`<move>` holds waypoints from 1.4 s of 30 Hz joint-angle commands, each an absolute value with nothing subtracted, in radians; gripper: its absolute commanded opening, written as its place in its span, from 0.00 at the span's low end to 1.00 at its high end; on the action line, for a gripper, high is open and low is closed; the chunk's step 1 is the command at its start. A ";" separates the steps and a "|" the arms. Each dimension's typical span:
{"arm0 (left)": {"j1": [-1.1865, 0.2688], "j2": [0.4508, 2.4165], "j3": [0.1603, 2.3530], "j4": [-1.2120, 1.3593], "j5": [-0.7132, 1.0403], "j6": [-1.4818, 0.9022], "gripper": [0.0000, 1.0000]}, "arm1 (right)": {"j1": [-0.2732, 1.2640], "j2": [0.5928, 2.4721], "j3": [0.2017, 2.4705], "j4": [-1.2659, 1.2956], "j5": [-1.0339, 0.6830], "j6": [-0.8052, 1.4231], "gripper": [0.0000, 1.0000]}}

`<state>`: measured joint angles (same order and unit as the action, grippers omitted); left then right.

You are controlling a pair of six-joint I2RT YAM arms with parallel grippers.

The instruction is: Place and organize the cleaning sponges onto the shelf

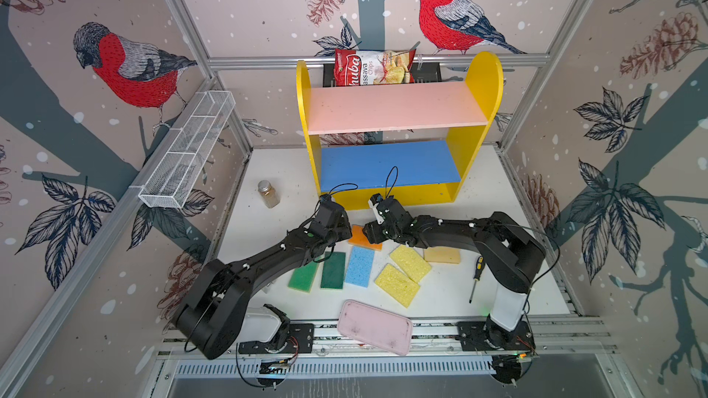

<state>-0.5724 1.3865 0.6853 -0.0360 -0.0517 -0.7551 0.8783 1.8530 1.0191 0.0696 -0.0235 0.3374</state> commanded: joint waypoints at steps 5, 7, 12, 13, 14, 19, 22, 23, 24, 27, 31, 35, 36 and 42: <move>-0.572 1.458 0.705 -0.049 -0.119 -0.801 0.30 | 0.878 1.876 1.028 0.030 0.013 0.333 0.55; -0.571 1.459 0.709 -0.090 -0.161 -0.802 0.30 | 0.875 1.877 1.031 0.023 0.018 0.339 0.55; -0.529 1.454 0.696 -0.180 -0.242 -0.806 0.29 | 0.850 1.877 1.040 0.008 0.026 0.400 0.56; -0.513 1.444 0.685 -0.183 -0.241 -0.803 0.29 | 0.843 1.875 1.040 0.009 0.017 0.422 0.56; -0.500 1.430 0.675 -0.181 -0.242 -0.800 0.29 | 0.839 1.871 1.037 0.013 0.009 0.439 0.57; -0.464 1.349 0.657 -0.198 -0.244 -0.777 0.29 | 0.832 1.851 1.019 0.037 0.003 0.485 0.65; -0.465 1.313 0.683 -0.235 -0.262 -0.765 0.30 | 0.829 1.828 1.005 0.055 0.011 0.474 0.66; -0.465 1.305 0.694 -0.248 -0.262 -0.762 0.30 | 0.828 1.822 0.997 0.064 0.006 0.467 0.67; -0.465 1.294 0.707 -0.260 -0.252 -0.752 0.30 | 0.826 1.817 0.991 0.074 -0.002 0.456 0.67; -0.467 1.259 0.717 -0.238 -0.173 -0.721 0.32 | 0.831 1.822 0.994 0.077 -0.015 0.423 0.69; -0.469 1.209 0.704 -0.206 -0.132 -0.739 0.40 | 0.842 1.855 1.014 0.073 0.005 0.355 0.70; -0.469 1.169 0.677 -0.171 -0.101 -0.743 0.46 | 0.846 1.904 1.060 0.046 0.010 0.306 0.70; -0.469 1.164 0.667 -0.165 -0.103 -0.742 0.47 | 0.851 1.914 1.068 0.045 0.012 0.295 0.69; -0.469 1.152 0.620 -0.136 -0.082 -0.758 0.49 | 0.863 1.945 1.088 0.045 0.014 0.308 0.31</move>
<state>-0.4686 1.1564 0.6338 -0.1745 -0.1043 -0.7517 0.8616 1.9347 1.0878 0.0658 -0.0017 0.3172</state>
